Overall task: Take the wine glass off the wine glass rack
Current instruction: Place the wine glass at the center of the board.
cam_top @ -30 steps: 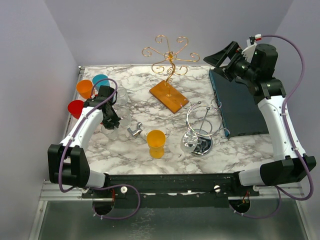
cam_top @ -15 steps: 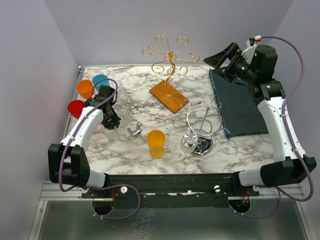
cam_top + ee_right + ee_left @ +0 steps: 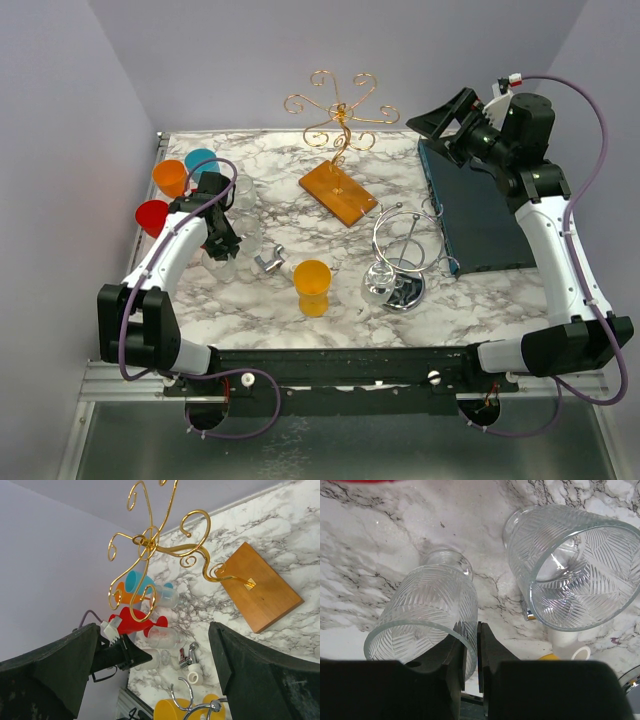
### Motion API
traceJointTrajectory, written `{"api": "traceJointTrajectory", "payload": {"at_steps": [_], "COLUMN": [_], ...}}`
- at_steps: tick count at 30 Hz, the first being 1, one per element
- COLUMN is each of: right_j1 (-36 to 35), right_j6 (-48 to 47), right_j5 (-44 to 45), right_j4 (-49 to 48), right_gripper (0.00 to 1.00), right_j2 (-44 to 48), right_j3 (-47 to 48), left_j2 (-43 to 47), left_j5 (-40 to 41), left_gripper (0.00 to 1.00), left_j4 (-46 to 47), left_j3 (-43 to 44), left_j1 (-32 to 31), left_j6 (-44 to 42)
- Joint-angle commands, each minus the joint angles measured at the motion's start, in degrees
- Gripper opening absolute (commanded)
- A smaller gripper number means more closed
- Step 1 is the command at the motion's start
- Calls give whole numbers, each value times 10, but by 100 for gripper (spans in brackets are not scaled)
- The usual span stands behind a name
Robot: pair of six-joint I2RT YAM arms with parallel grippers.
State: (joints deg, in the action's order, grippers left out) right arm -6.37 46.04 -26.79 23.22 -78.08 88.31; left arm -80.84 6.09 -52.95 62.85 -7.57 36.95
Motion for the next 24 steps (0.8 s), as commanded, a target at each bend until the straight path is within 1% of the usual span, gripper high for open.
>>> {"api": "traceJointTrajectory", "payload": {"at_steps": [1,6,15,18,24], "right_j1": [0,0,0,0,1], "right_j6": [1,0,-3,-3,-3], "right_j5": [-13,-13,-12,-13,-12], "right_j4": [-17,-16,-9,-7,-7], "right_gripper": [100,100,100,100,100], "right_j2": [12,12,9,7,9], "right_j3": [-8,-4,9,12,9], "left_j2": [-5,-9,6,17,42], "left_j5": [19,16,24,26,29], "left_gripper": [19,27,36,38,40], "left_j4": [-4,-1,-15,-23,-43], "left_j3": [-5,-4,28,44,66], "left_j1": [3,2,2,3,3], "left_j6": [-9,-12,-20,-19,-18]}}
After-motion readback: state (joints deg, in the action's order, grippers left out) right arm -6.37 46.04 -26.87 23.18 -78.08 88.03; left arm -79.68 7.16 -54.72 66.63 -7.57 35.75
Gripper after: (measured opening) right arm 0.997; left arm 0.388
